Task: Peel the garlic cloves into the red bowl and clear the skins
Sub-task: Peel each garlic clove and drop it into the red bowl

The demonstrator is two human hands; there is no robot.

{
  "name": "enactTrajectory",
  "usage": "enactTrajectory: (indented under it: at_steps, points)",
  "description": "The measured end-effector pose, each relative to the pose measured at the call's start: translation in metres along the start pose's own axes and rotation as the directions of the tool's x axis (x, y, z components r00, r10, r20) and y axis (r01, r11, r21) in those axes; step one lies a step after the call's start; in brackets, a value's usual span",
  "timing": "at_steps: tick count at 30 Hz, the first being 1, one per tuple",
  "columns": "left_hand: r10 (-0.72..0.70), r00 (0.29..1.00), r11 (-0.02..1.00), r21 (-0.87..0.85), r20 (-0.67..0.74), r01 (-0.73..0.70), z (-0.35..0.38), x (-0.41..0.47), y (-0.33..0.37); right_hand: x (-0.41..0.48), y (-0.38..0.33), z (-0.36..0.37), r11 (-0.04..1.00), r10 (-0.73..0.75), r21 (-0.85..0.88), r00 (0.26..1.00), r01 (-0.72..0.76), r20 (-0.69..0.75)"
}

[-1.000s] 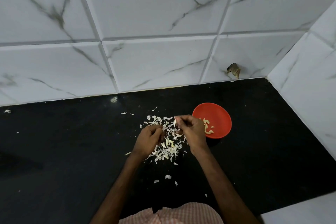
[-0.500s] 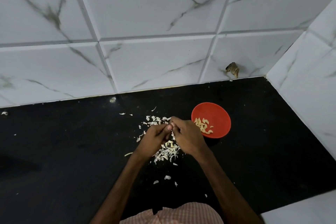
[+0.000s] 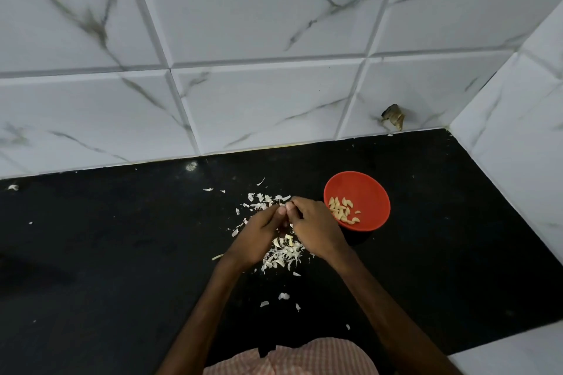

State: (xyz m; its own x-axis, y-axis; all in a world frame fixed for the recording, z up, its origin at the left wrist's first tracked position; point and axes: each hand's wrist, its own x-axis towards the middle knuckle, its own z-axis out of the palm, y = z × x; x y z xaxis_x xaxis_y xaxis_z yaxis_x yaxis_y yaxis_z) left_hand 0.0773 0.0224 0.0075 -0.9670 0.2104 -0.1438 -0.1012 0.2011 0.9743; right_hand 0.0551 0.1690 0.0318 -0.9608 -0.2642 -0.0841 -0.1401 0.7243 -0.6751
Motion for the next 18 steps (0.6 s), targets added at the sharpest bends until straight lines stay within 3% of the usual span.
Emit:
enactTrajectory:
  at_steps: [2, 4, 6, 9, 13, 15, 18]
  points:
    - [-0.066, 0.998, 0.990, -0.120, 0.024, 0.068, 0.002, -0.001, 0.002, -0.002, -0.002, 0.001, 0.979, -0.095, -0.183, 0.995, 0.090, -0.020]
    - [-0.071, 0.997, 0.990, -0.120, 0.043, 0.076, 0.002, 0.000, 0.000, -0.005, 0.000, 0.004, 0.948, -0.119, -0.300, 0.992, 0.104, -0.033]
    - [-0.036, 0.999, 0.999, -0.015, 0.019, 0.036, 0.004, 0.001, -0.005, -0.008, 0.002, 0.010, 0.968, -0.043, -0.250, 0.998, 0.028, -0.055]
    - [-0.002, 0.992, 0.997, 0.081, -0.128, 0.012, 0.012, 0.001, -0.015, -0.002, 0.003, 0.018, 0.988, 0.149, -0.039, 0.988, -0.150, -0.034]
    - [0.026, 0.979, 0.971, 0.238, -0.200, 0.022, 0.016, -0.002, -0.028, 0.012, 0.000, 0.019, 0.970, 0.233, 0.070, 0.972, -0.234, 0.026]
    - [0.007, 0.972, 0.989, 0.146, -0.236, 0.029, 0.017, 0.000, -0.028, 0.013, -0.001, 0.021, 0.983, 0.181, -0.025, 0.983, -0.181, -0.009]
    - [-0.076, 0.971, 0.983, -0.180, -0.226, 0.035, 0.025, -0.004, -0.019, 0.004, 0.000, 0.025, 0.960, 0.015, -0.273, 0.989, -0.056, -0.149]
